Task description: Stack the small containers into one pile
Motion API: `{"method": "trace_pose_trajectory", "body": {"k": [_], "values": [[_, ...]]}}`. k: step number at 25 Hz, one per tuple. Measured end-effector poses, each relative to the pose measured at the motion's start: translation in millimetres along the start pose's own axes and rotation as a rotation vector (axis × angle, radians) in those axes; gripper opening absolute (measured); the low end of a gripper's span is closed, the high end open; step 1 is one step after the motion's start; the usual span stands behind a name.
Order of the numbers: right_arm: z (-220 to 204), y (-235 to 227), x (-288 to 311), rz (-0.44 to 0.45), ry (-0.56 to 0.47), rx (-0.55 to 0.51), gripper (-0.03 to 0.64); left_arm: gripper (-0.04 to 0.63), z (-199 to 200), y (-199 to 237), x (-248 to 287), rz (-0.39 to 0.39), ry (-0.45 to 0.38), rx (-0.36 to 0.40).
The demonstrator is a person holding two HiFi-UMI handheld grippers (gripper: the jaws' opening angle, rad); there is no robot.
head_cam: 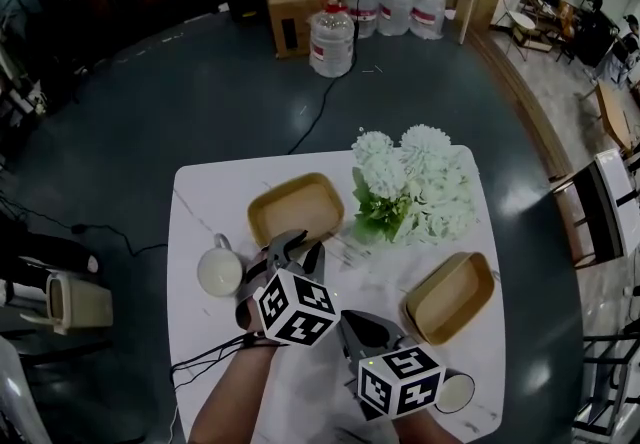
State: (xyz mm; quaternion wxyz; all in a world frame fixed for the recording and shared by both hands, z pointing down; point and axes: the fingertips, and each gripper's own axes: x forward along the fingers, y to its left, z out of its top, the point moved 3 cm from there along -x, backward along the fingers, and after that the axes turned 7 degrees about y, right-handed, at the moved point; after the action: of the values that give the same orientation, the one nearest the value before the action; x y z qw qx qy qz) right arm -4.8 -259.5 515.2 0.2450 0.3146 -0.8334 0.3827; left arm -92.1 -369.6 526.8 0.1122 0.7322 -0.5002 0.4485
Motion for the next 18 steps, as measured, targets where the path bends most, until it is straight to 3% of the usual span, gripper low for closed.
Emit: {"method": "trace_pose_trajectory", "body": {"k": [9, 18], "values": [[1.2, 1.5, -7.5, -0.003, -0.017, 0.006, 0.000, 0.038, -4.4, -6.4, 0.8, -0.058, 0.043, -0.023], [0.5, 9.3, -23.0, -0.012, -0.050, -0.007, 0.000, 0.023, 1.7, -25.1, -25.7, -0.081, -0.026, -0.051]]}}
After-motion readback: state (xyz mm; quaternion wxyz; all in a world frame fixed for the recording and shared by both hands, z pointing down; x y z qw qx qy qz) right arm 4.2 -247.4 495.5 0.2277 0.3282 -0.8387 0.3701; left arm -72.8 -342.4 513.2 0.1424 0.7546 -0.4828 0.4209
